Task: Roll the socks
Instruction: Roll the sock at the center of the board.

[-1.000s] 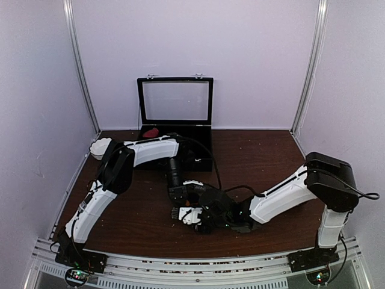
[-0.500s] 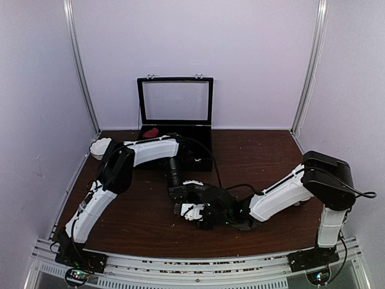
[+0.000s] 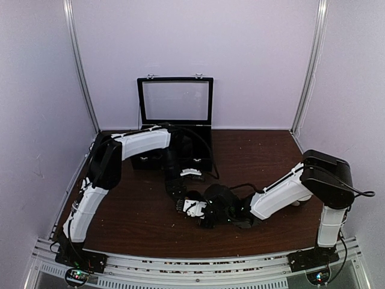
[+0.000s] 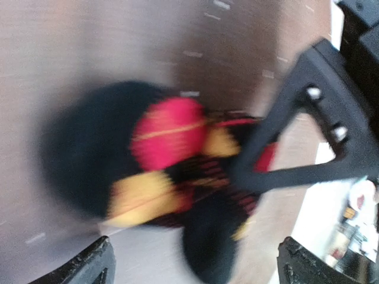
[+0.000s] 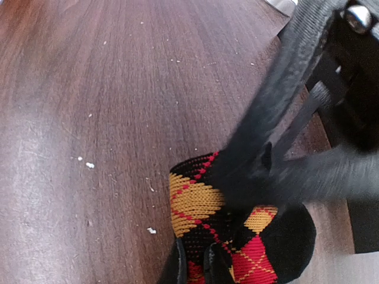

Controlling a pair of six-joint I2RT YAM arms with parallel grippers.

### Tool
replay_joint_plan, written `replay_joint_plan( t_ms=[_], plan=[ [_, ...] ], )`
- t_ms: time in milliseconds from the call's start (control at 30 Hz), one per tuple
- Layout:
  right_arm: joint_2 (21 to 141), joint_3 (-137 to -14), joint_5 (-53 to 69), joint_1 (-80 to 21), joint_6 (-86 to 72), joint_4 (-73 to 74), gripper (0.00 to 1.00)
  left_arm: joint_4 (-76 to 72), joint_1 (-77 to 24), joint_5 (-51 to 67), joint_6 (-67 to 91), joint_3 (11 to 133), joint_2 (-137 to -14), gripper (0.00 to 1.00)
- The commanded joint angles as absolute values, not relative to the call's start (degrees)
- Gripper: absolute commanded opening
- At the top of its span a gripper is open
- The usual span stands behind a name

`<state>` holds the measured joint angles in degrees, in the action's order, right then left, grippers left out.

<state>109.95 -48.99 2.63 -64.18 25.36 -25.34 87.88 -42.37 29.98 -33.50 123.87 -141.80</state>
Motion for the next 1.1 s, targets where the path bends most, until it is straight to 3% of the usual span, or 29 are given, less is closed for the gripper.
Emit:
replay_joint_plan(
  t_ms=[0, 300, 400, 633, 767, 867, 1000, 1067],
  plan=[
    [112.56, -45.55, 7.92, -62.89, 18.27, -20.09, 0.00, 74.08, -38.95, 19.88, -30.52, 119.15, -132.57, 0.98],
    [113.20, -47.25, 21.84, -55.79, 3.48, -17.89, 0.00, 42.76, -35.53, -1.93, -22.07, 88.63, -111.87, 0.98],
    [113.32, -46.95, 25.75, -54.48, 0.36, -17.85, 0.00, 46.09, -32.90, 3.01, -22.31, 88.50, -110.68, 0.98],
    [117.44, -52.07, 31.42, -52.47, -3.81, -9.01, 0.00, 23.67, -32.66, 2.80, -17.54, 69.25, -96.09, 0.98],
    [118.96, -52.55, 32.49, -51.28, -6.21, -7.24, 0.00, 30.61, -31.75, 18.79, -25.36, 69.86, -96.19, 0.98],
    [119.66, -53.22, 33.10, -50.21, -8.75, -5.03, 0.00, 27.11, -35.26, 21.55, -29.16, 65.28, -91.27, 0.98],
    [121.42, -55.69, 35.47, -48.47, -13.87, -1.43, 0.00, 34.71, -40.54, 25.49, -35.04, 68.53, -96.24, 0.98],
    [122.30, -56.10, 36.70, -47.86, -16.49, -1.05, 0.00, 36.71, -43.57, 24.63, -37.79, 70.40, -99.28, 0.88]
  ],
)
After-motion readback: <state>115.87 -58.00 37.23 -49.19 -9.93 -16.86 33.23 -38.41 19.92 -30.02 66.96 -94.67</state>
